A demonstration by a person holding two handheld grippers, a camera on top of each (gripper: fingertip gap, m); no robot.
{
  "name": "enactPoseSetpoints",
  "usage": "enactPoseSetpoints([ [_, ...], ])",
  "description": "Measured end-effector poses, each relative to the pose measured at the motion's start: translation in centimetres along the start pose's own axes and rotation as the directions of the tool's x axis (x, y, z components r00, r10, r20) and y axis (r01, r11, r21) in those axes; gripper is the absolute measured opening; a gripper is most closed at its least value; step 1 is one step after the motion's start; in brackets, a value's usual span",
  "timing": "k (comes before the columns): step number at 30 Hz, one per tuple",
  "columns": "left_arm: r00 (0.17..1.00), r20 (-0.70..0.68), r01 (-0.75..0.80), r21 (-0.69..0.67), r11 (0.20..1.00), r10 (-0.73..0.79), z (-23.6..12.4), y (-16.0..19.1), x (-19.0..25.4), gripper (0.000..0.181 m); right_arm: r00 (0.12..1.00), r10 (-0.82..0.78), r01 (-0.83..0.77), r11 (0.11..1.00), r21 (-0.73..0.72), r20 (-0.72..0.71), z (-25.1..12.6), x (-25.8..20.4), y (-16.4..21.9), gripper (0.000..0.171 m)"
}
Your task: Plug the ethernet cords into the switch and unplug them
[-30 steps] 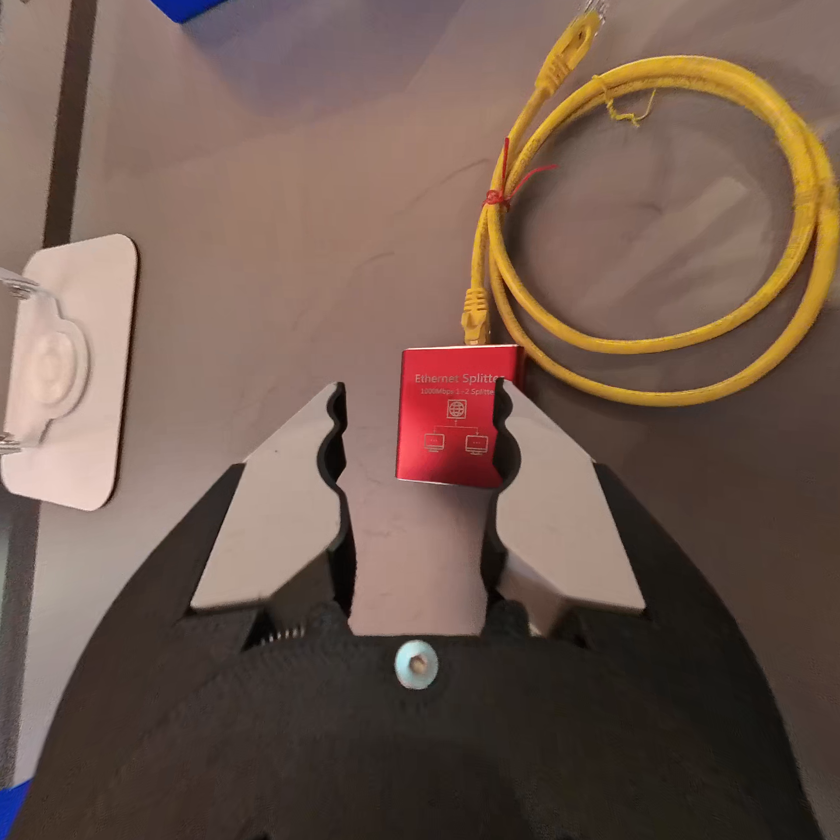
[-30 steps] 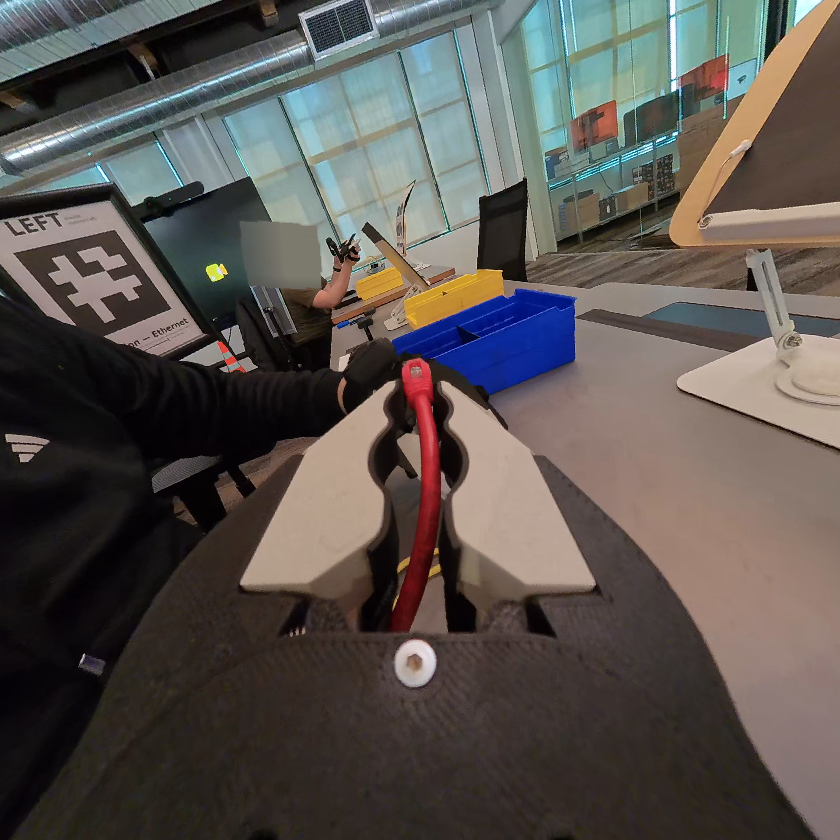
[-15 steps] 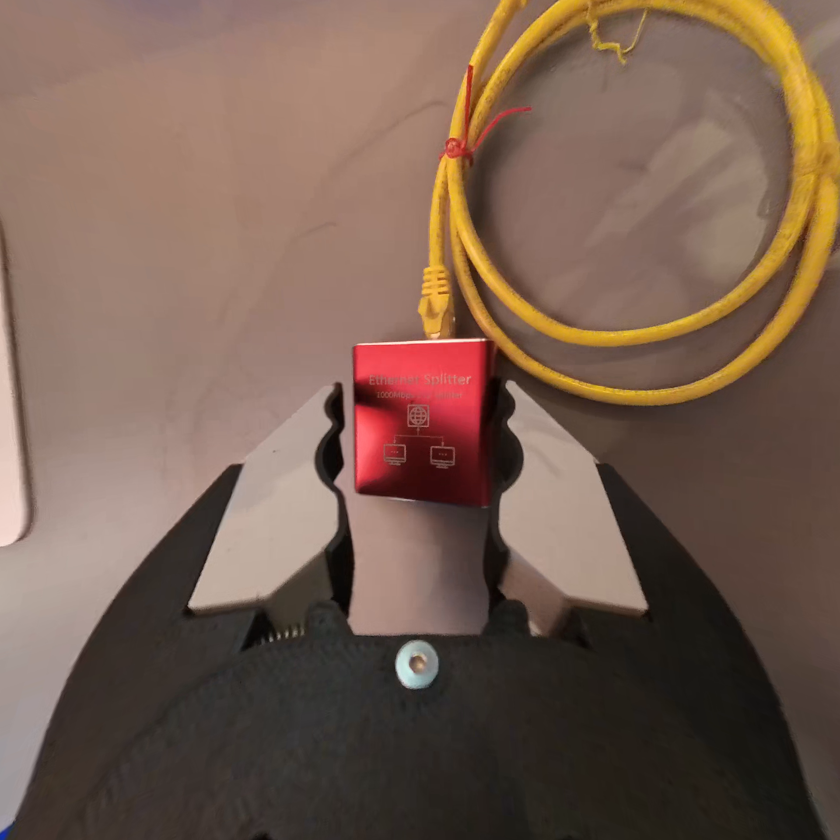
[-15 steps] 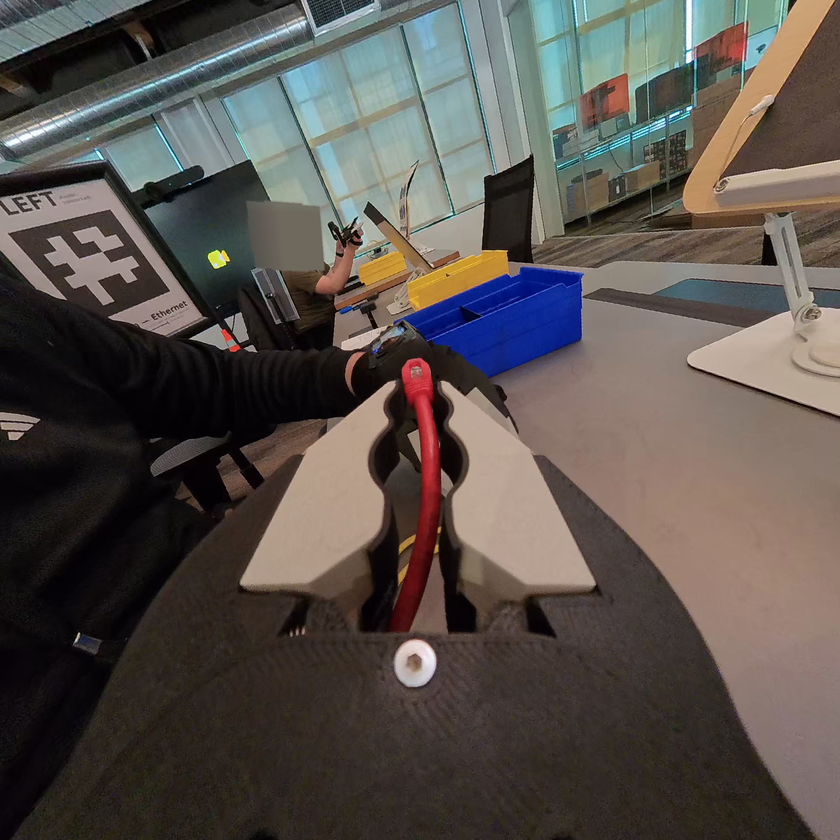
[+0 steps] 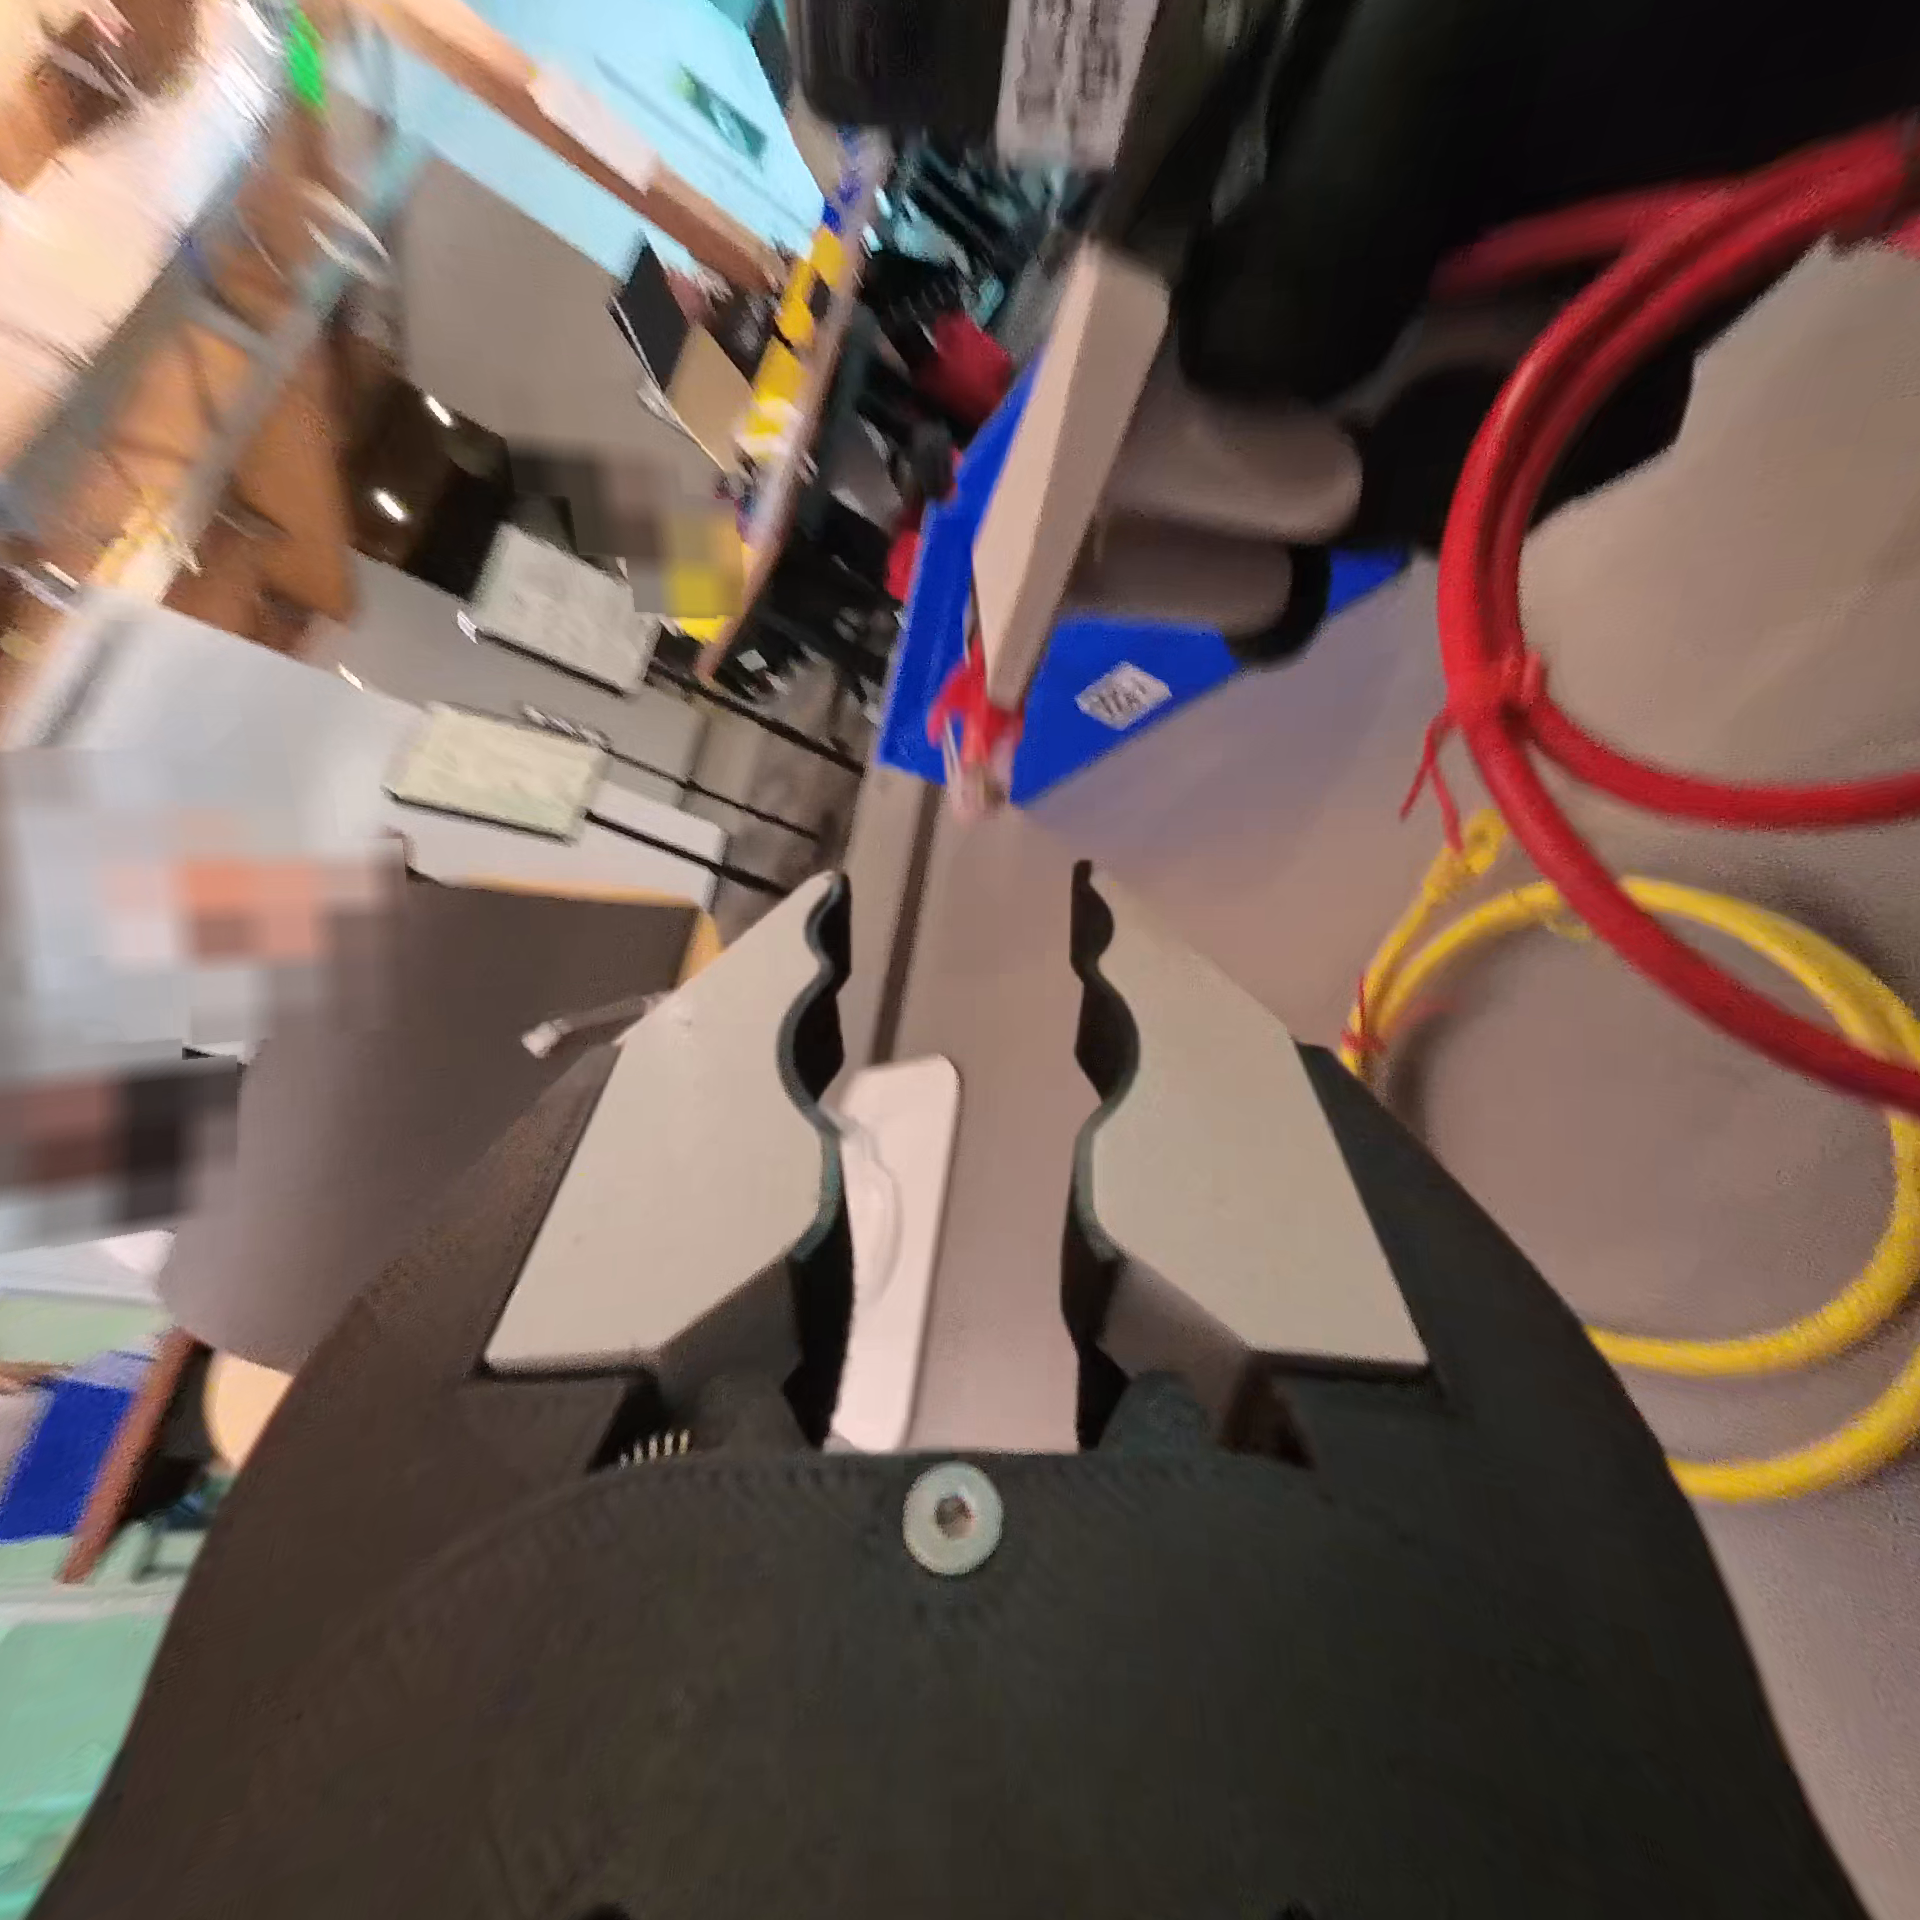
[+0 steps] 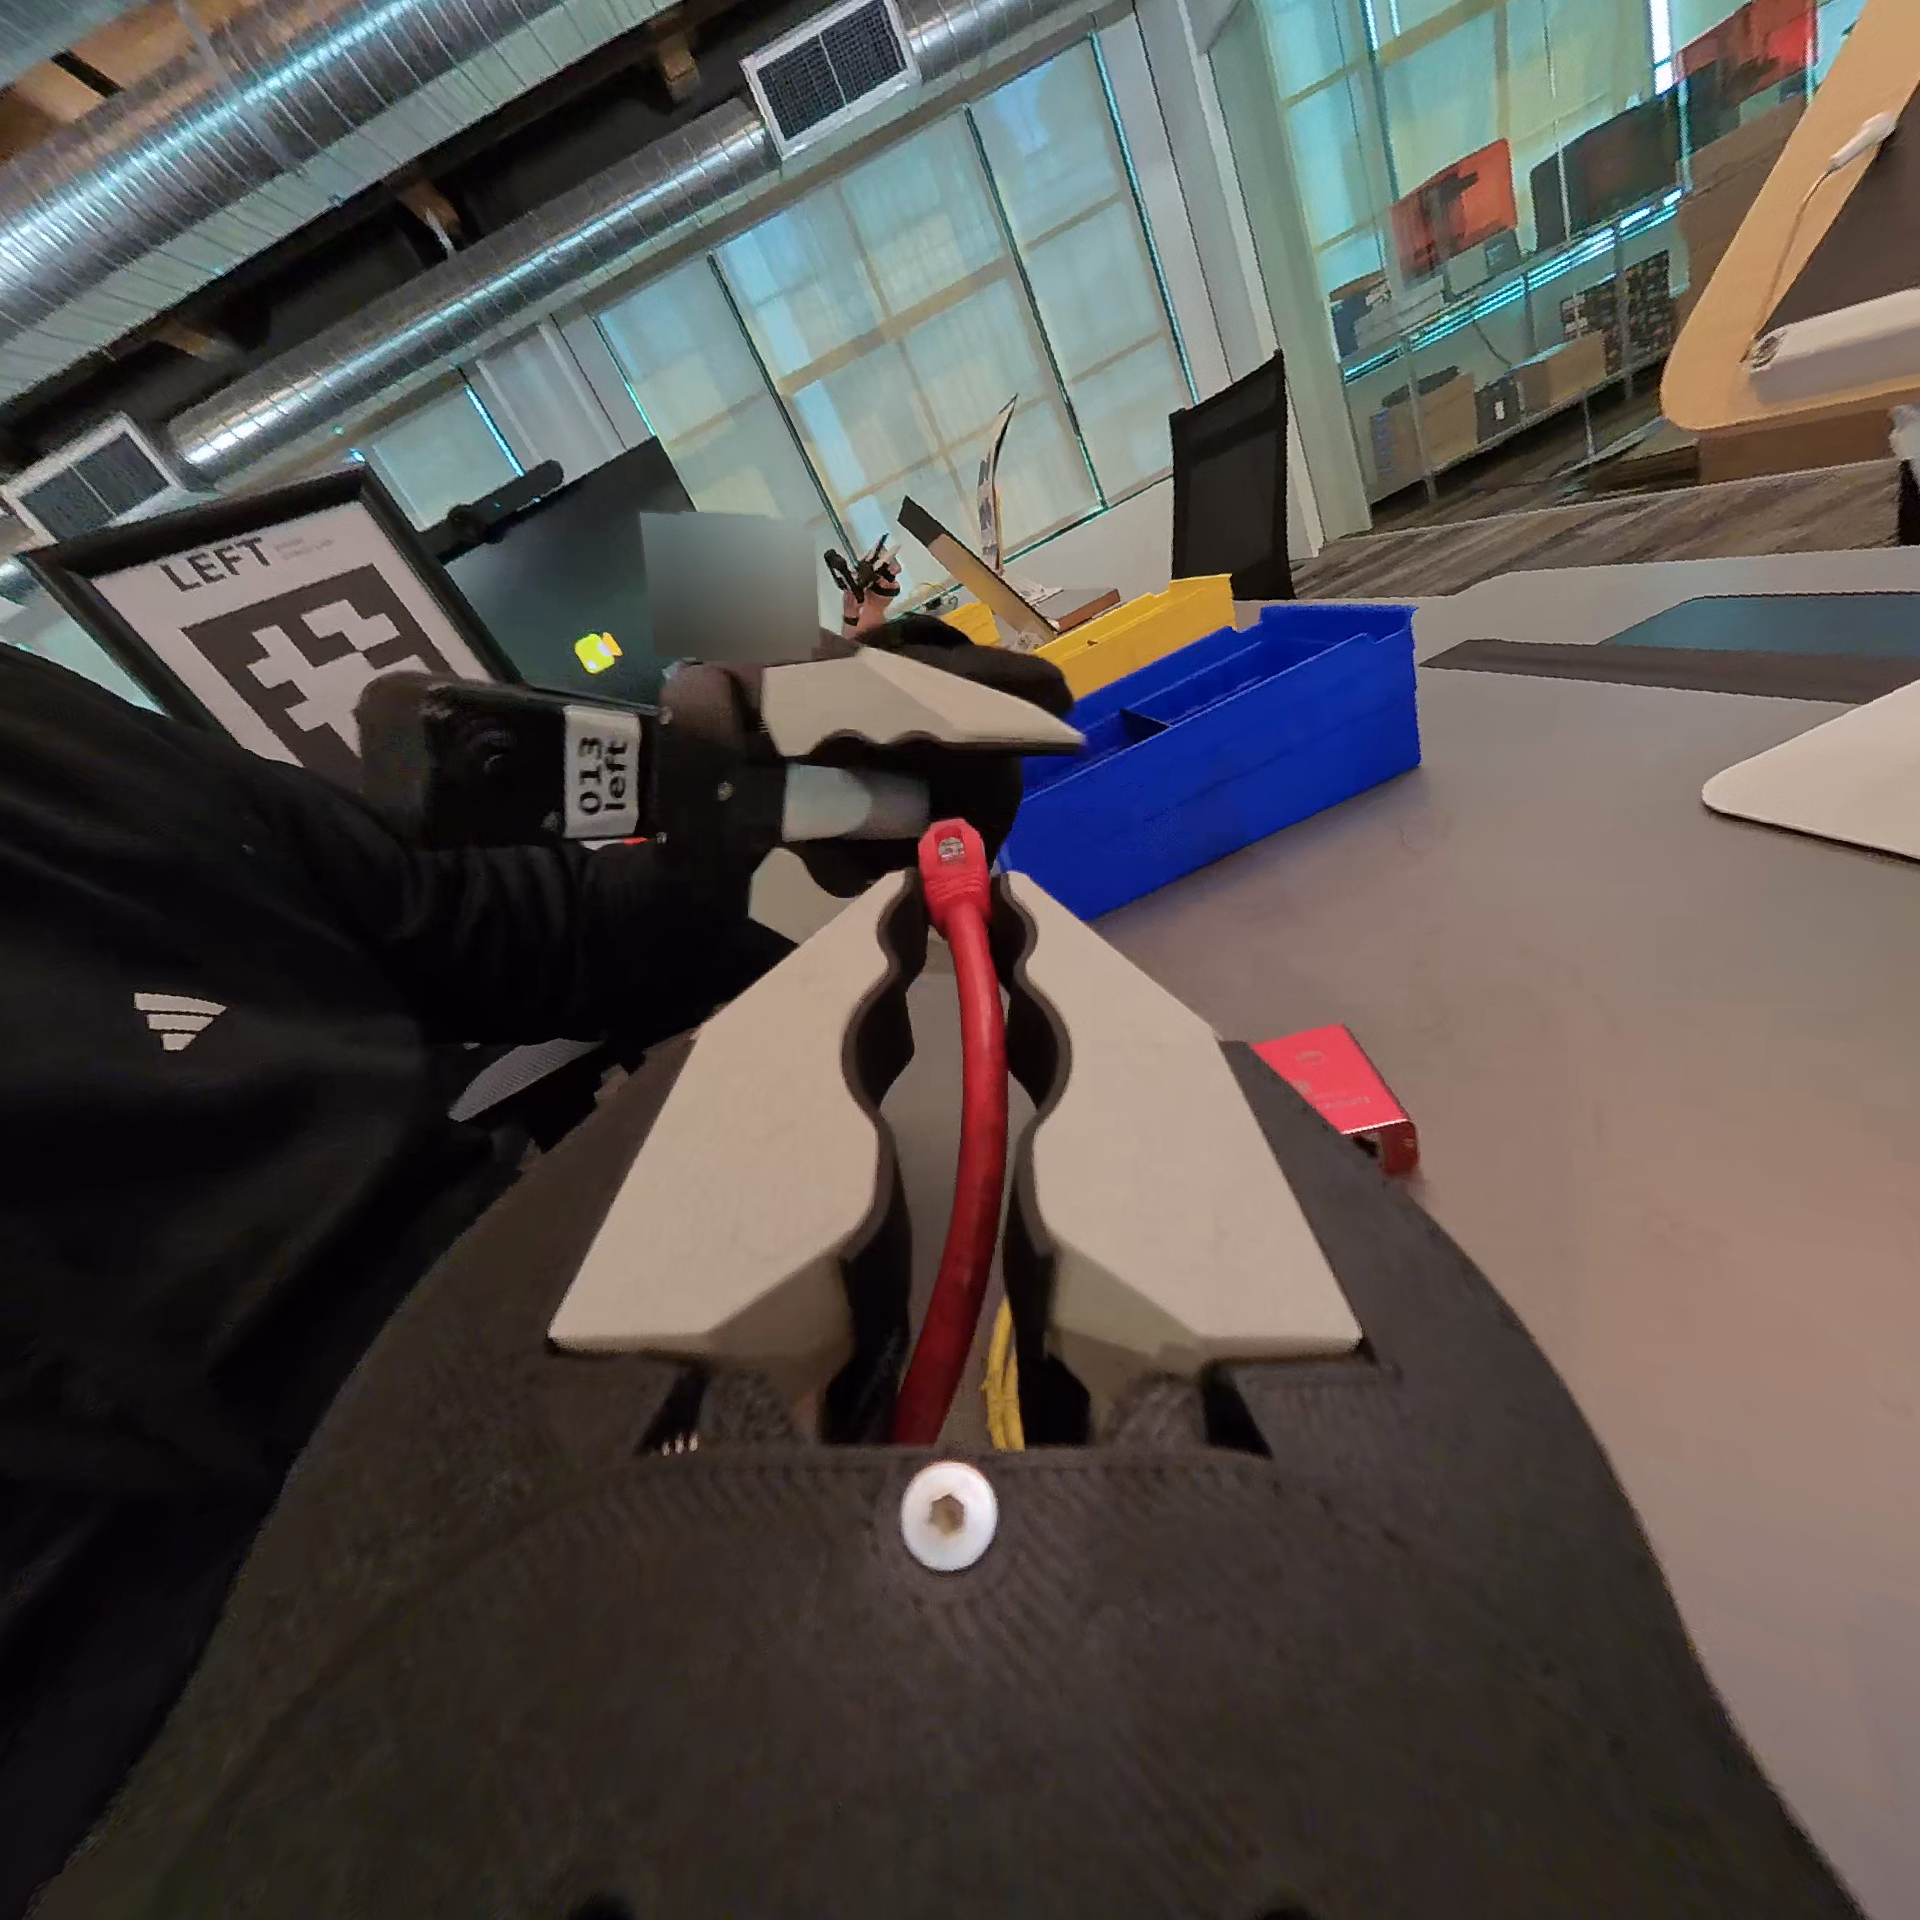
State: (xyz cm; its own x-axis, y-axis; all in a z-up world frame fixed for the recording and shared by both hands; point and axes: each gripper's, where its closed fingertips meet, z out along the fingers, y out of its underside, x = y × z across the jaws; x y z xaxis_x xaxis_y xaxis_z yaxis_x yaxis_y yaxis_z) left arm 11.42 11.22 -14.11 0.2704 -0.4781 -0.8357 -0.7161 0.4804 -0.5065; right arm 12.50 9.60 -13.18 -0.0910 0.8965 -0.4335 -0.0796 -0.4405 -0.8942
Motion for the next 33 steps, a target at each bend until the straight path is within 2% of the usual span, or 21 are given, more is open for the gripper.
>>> enactPoseSetpoints([
  [2,0.997,0.055,-0.053,0.061,0.997,0.05,-0.2,-2.2,-0.3,0.026,0.999,0.025,-0.025,1.0,0.001,0.024,0.3,-0.4,0.2,0.011],
  [5,0.988,0.083,-0.135,0.087,0.987,0.128,0.1,-3.4,0.3,0.013,0.997,0.053,-0.053,0.998,0.013,0.058,0.7,-1.0,0.2,0.01],
  [14,0.994,0.1,-0.062,0.125,0.99,0.05,-0.5,-4.2,-0.5,0.013,0.994,0.065,-0.07,0.996,0.055,0.088,0.6,-1.9,-0.9,0.011],
  [19,0.994,0.109,-0.006,0.126,0.992,-0.008,-0.8,-4.1,-1.1,0.013,0.998,0.018,-0.021,0.998,0.062,0.053,0.2,-1.9,-1.4,0.009],
  [33,0.994,0.073,0.068,0.141,0.988,-0.079,-0.4,-4.0,-1.0,0.014,0.999,0.007,-0.009,0.999,0.049,0.035,0.3,-1.7,-1.2,0.009],
])
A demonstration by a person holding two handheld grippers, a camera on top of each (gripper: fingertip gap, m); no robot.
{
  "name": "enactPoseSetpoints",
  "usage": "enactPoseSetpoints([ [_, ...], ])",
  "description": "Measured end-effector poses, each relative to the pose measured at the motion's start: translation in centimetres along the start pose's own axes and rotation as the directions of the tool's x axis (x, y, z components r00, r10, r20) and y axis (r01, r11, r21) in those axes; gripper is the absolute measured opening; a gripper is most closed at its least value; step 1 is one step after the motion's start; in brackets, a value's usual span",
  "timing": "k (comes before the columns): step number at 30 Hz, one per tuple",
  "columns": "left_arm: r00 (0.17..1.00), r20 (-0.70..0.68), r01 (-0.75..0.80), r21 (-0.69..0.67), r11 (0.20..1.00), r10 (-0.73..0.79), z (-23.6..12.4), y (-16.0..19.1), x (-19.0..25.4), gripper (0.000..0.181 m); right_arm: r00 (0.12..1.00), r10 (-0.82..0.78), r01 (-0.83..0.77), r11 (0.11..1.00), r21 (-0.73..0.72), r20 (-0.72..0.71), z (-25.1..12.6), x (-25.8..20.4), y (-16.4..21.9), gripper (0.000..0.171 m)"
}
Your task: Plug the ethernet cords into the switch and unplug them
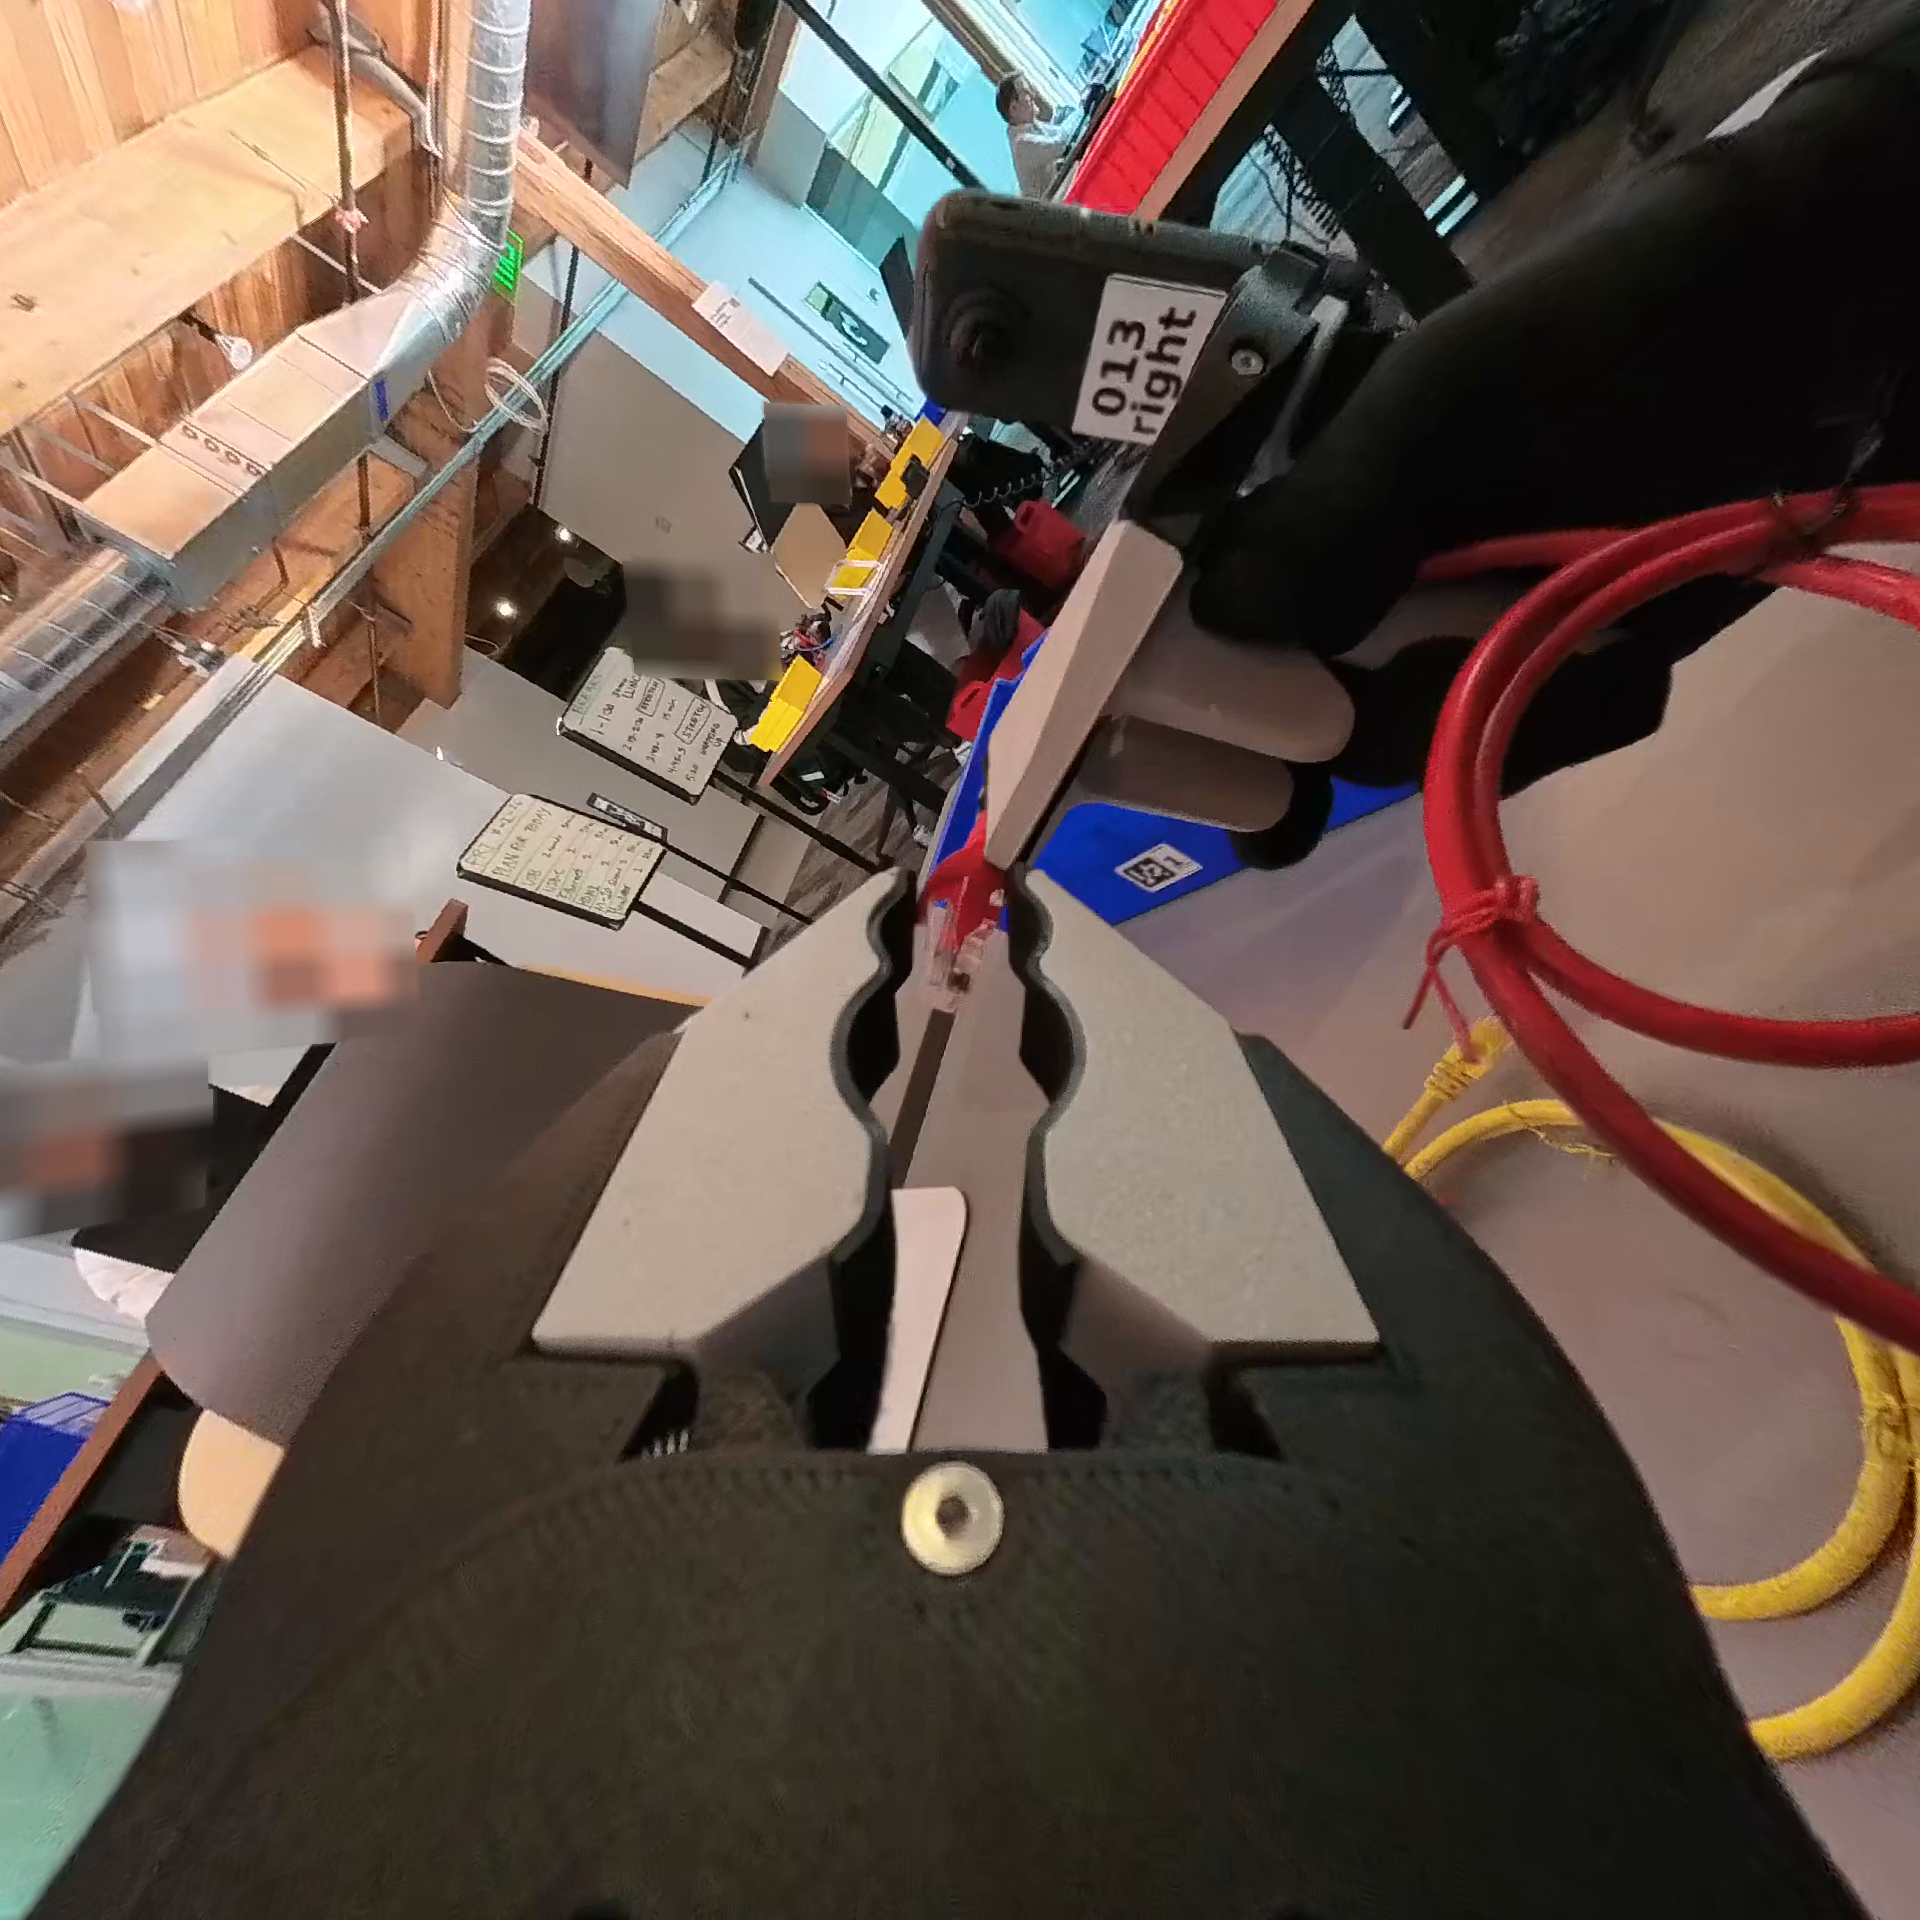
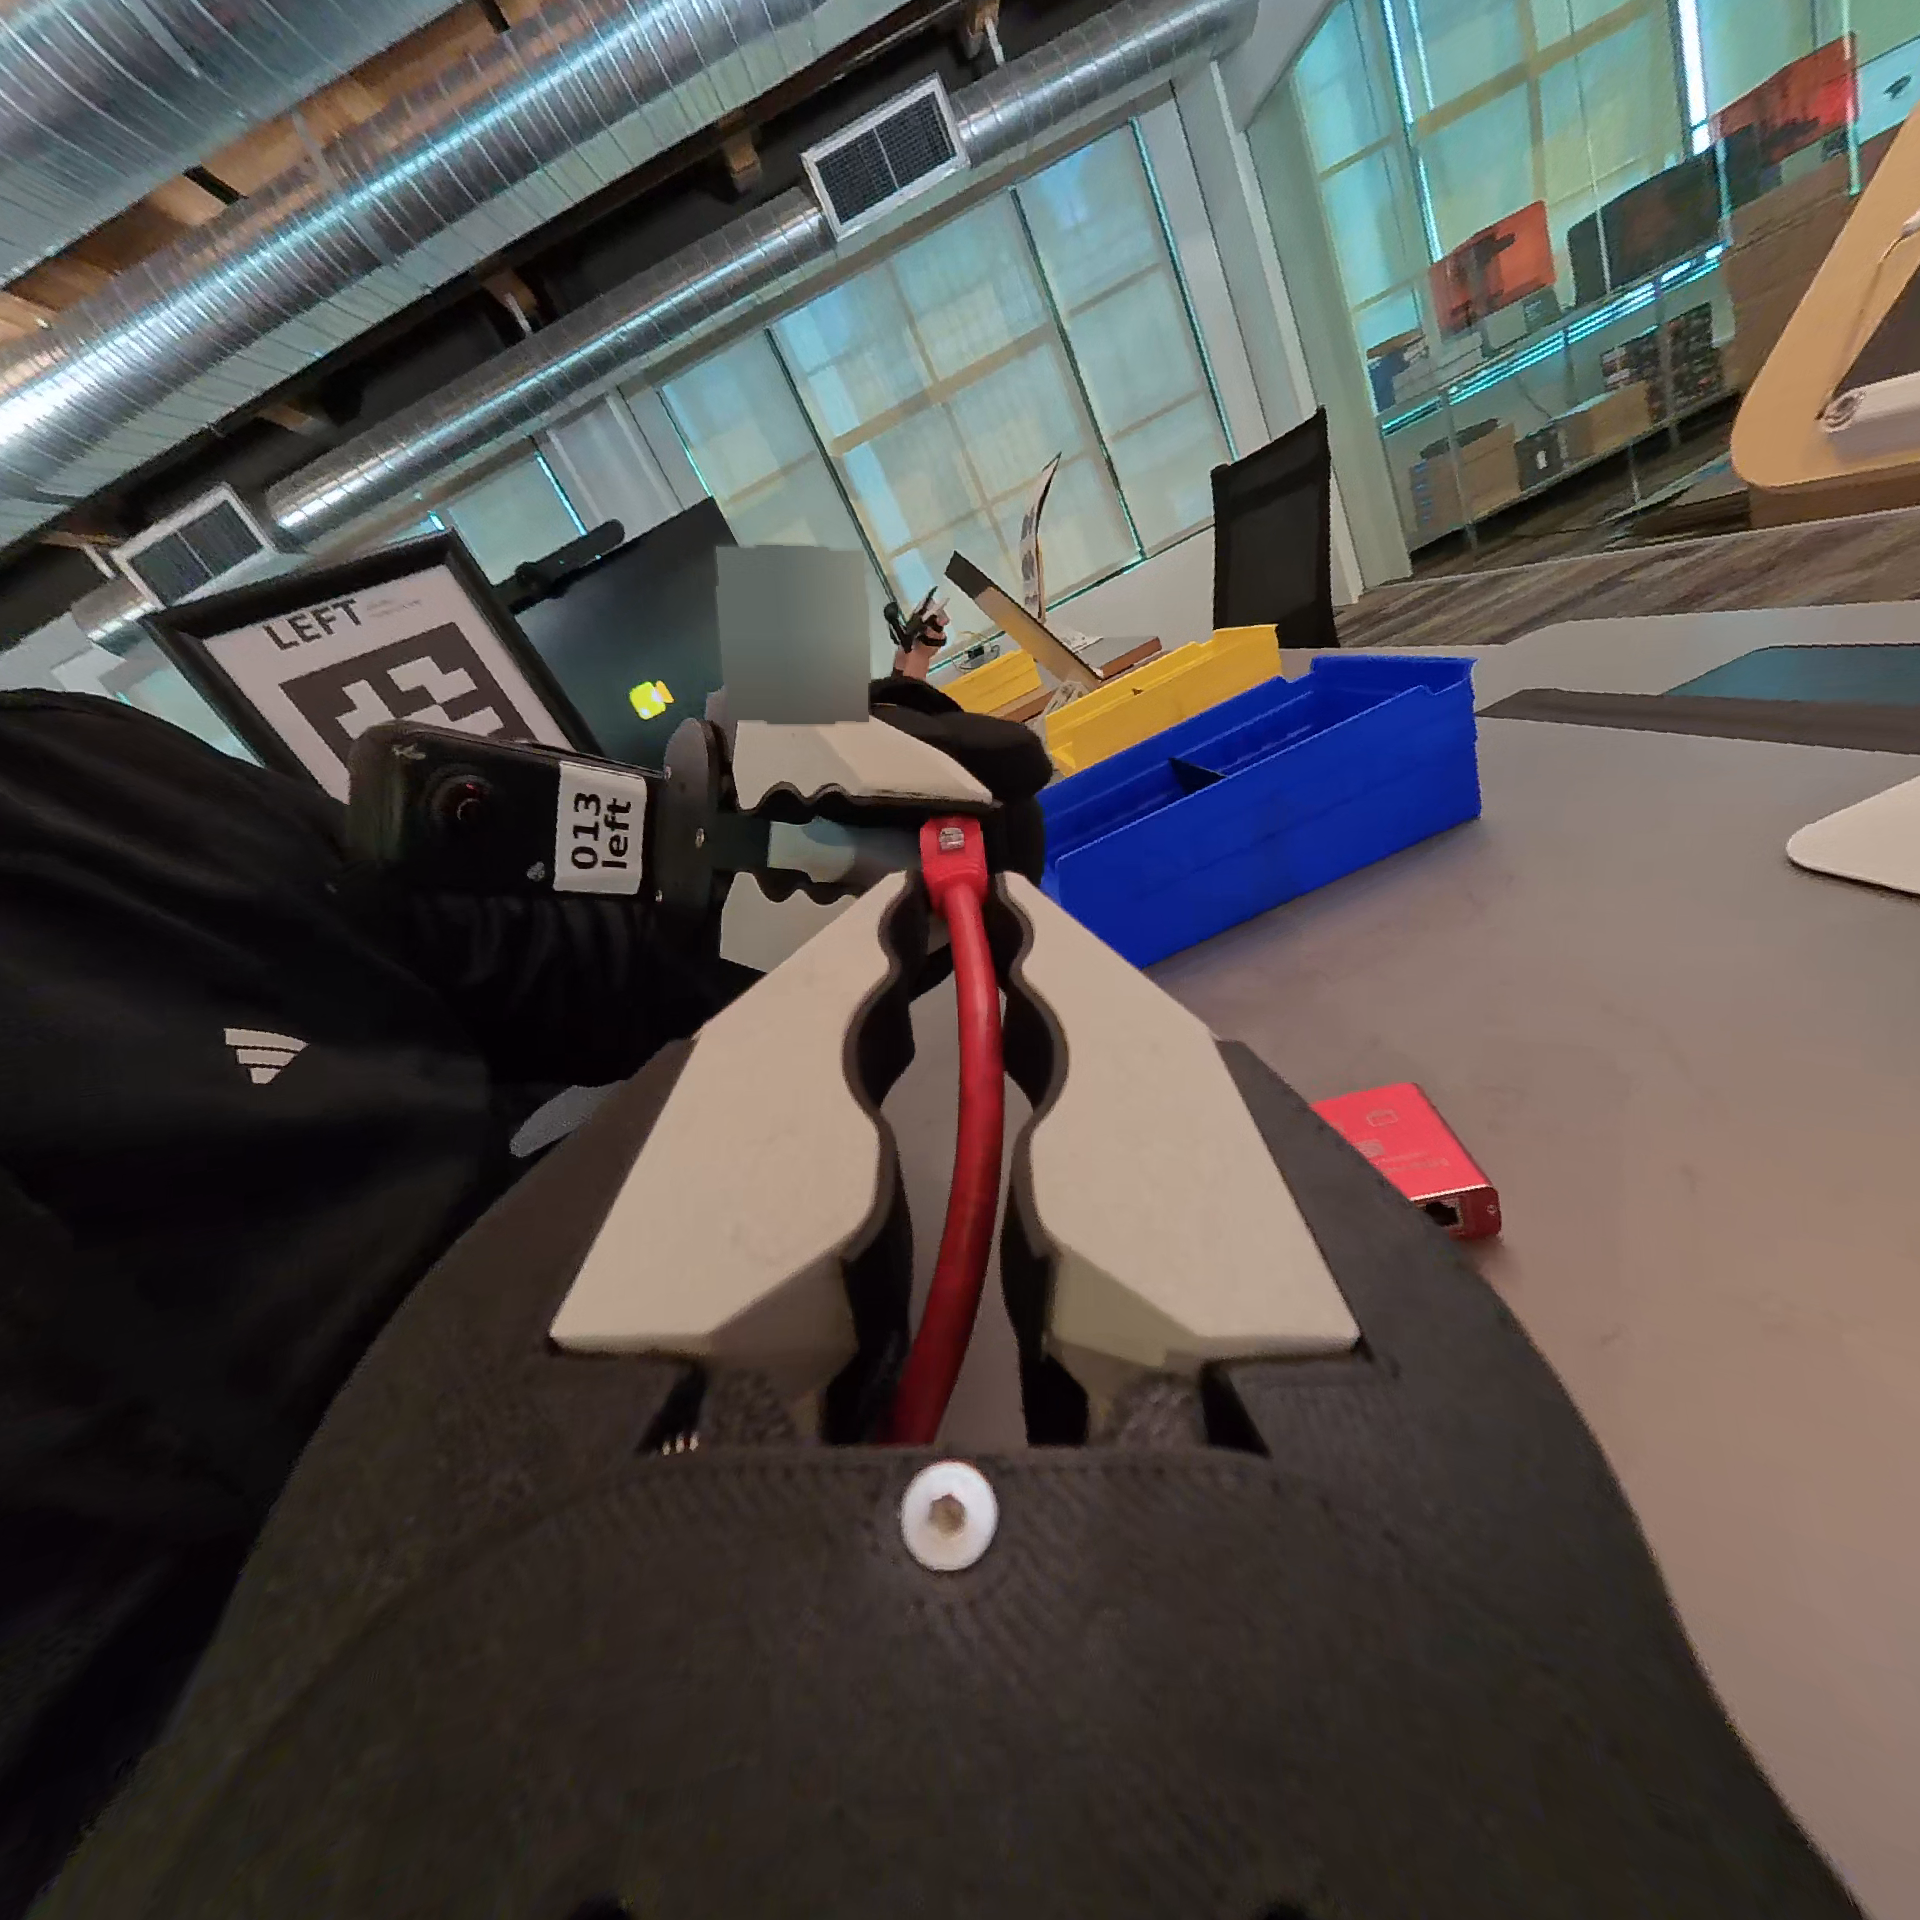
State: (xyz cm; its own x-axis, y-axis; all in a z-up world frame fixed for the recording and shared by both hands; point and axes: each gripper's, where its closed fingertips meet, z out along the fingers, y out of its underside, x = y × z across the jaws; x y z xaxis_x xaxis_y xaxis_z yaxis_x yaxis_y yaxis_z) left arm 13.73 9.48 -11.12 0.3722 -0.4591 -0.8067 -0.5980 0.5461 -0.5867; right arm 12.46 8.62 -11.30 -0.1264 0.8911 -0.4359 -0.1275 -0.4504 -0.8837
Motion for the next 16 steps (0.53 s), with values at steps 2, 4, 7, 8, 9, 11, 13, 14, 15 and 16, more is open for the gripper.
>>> enactPoseSetpoints([
  [2,1.0,-0.005,0.02,-0.013,1.0,-0.02,0.0,0.5,-0.2,0.022,1.0,-0.014,0.014,1.0,-0.014,-0.018,0.0,0.3,0.1,0.009],
  [4,0.998,-0.029,0.049,0.013,0.999,-0.048,-0.7,0.6,-0.8,0.032,0.999,-0.022,0.021,1.0,-0.017,-0.036,-0.3,0.6,0.2,0.009],
  [7,0.98,-0.116,0.153,-0.069,0.986,-0.16,-1.4,3.5,-1.3,0.041,0.997,-0.035,0.033,0.999,-0.03,-0.071,-0.9,1.3,0.4,0.009],
  [8,0.962,-0.19,0.174,-0.123,0.977,-0.196,-1.7,5.1,-0.5,0.04,0.996,-0.037,0.034,0.999,-0.034,-0.077,-1.1,1.5,0.5,0.009],
  [9,0.938,-0.259,0.181,-0.202,0.963,-0.23,-1.9,7.2,0.6,0.044,0.996,-0.039,0.035,0.999,-0.04,-0.085,-1.3,1.7,0.6,0.009],
  [11,0.896,-0.354,0.141,-0.349,0.927,-0.269,-2.4,11.9,2.7,0.05,0.994,-0.044,0.039,0.998,-0.052,-0.103,-1.7,2.1,0.9,0.009],
  [13,0.868,-0.41,0.084,-0.433,0.897,-0.28,-2.7,15.7,4.3,0.056,0.993,-0.038,0.032,0.998,-0.055,-0.107,-1.9,2.3,1.2,0.009],
  [14,0.845,-0.442,0.065,-0.473,0.879,-0.3,-2.8,17.1,5.2,0.059,0.993,-0.037,0.031,0.998,-0.058,-0.111,-2.0,2.4,1.3,0.009],
  [15,0.814,-0.472,0.062,-0.509,0.859,-0.338,-2.8,18.1,6.2,0.066,0.993,-0.037,0.03,0.998,-0.06,-0.113,-2.0,2.5,1.5,0.009],
  [16,0.787,-0.497,0.063,-0.526,0.848,-0.367,-2.7,18.8,7.0,0.067,0.993,-0.036,0.029,0.998,-0.062,-0.114,-2.0,2.5,1.6,0.009],
])
